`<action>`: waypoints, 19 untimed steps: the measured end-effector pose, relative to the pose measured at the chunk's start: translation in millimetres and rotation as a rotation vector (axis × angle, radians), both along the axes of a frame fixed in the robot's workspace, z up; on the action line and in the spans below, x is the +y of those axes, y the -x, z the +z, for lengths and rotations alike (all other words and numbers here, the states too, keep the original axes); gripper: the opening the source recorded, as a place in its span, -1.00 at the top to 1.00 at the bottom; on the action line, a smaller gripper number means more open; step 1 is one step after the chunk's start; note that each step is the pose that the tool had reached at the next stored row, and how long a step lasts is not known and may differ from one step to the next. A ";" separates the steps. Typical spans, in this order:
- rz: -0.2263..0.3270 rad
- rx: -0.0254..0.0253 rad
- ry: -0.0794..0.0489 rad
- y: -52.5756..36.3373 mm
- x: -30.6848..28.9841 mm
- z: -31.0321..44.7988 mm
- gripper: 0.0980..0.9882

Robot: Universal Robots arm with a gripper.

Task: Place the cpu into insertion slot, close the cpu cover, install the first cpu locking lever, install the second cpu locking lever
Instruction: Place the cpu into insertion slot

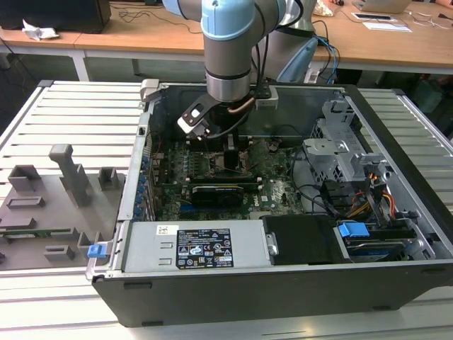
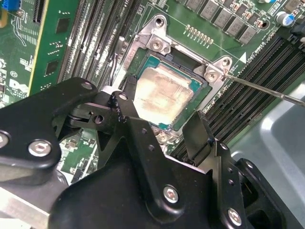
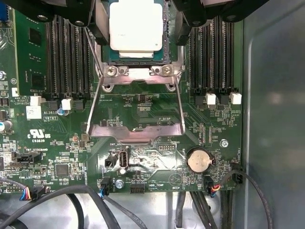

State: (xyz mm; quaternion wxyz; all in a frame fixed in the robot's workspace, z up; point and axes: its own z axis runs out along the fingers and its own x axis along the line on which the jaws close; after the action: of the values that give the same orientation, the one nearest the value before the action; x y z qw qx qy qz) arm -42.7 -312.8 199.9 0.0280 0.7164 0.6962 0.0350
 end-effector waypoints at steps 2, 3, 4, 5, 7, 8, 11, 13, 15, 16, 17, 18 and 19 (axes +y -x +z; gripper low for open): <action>0.000 0.0000 -0.001 -0.1 0.7 -0.2 -0.26; 0.000 0.0000 0.000 -0.1 0.7 -0.3 -0.26; 0.003 0.0000 0.000 0.0 0.6 -0.3 -0.26; 0.004 0.0000 0.000 0.0 0.5 -0.2 -0.26; 0.004 0.0001 0.000 0.0 0.4 0.7 -0.26; 0.004 0.0001 0.000 0.0 0.5 1.7 -0.26; 0.004 0.0000 0.000 0.0 0.5 5.5 -0.26; 0.004 0.0000 0.000 0.0 0.4 8.5 -0.26; 0.004 0.0000 0.000 0.0 0.5 13.2 -0.26; 0.004 0.0000 0.000 0.0 0.5 14.8 -0.26; 0.004 0.0000 0.000 0.0 0.5 16.3 -0.26; 0.004 0.0001 0.000 0.0 0.5 18.3 -0.26; 0.004 0.0001 0.000 0.0 0.5 19.4 -0.26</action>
State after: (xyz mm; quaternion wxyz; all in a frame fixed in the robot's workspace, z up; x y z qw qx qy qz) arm -42.7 -312.4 219.2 0.0278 0.7150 0.6977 0.0351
